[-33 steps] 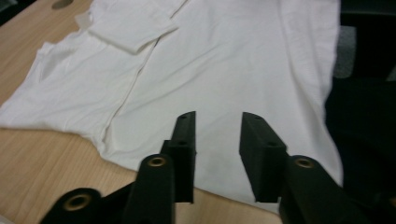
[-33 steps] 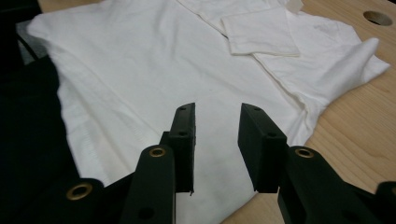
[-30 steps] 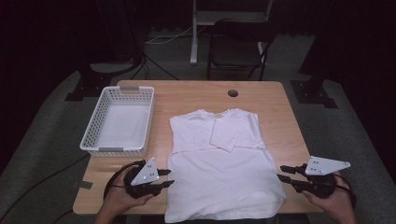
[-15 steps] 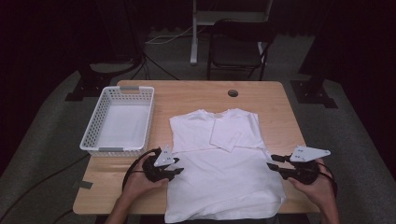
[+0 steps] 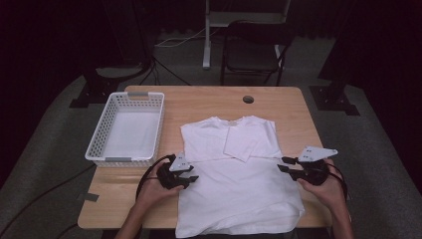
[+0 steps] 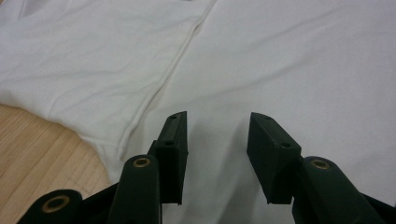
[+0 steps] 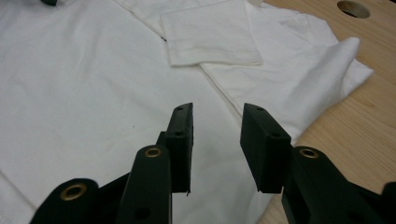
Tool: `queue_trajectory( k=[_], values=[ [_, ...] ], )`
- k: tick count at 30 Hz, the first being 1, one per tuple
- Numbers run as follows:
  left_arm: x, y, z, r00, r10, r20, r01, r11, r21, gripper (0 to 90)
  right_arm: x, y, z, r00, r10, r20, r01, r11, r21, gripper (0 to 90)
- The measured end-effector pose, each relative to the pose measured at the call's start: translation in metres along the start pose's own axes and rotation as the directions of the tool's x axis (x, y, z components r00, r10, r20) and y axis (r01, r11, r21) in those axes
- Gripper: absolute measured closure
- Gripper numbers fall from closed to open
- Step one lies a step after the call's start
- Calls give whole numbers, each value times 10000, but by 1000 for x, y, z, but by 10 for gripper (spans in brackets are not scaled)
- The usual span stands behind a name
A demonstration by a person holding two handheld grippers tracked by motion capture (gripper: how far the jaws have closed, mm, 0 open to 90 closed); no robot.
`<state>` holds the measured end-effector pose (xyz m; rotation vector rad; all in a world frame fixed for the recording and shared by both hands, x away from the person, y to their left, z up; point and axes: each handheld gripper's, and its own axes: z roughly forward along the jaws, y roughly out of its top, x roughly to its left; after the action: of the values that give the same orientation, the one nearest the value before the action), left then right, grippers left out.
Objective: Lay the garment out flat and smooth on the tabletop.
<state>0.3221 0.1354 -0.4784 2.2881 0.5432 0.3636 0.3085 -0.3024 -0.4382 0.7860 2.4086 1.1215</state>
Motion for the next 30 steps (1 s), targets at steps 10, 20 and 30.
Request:
queue_trajectory(
  k=[10, 20, 30],
  values=[
    [7, -1, 1, 9996, -201, 217, 203, 9998, -65, 583, -13, 6, 19, 9997, 168, -173, -164, 9997, 205, 636],
    [15, -6, 1, 9990, -362, 257, 369, 9989, -280, 579, -23, 12, 36, 9997, 184, -143, -178, 9991, 389, 636],
    [18, -8, 0, 9991, -335, 270, 344, 9988, -360, 580, -30, 20, 52, 9995, 288, -149, -282, 9988, 397, 645]
  ],
)
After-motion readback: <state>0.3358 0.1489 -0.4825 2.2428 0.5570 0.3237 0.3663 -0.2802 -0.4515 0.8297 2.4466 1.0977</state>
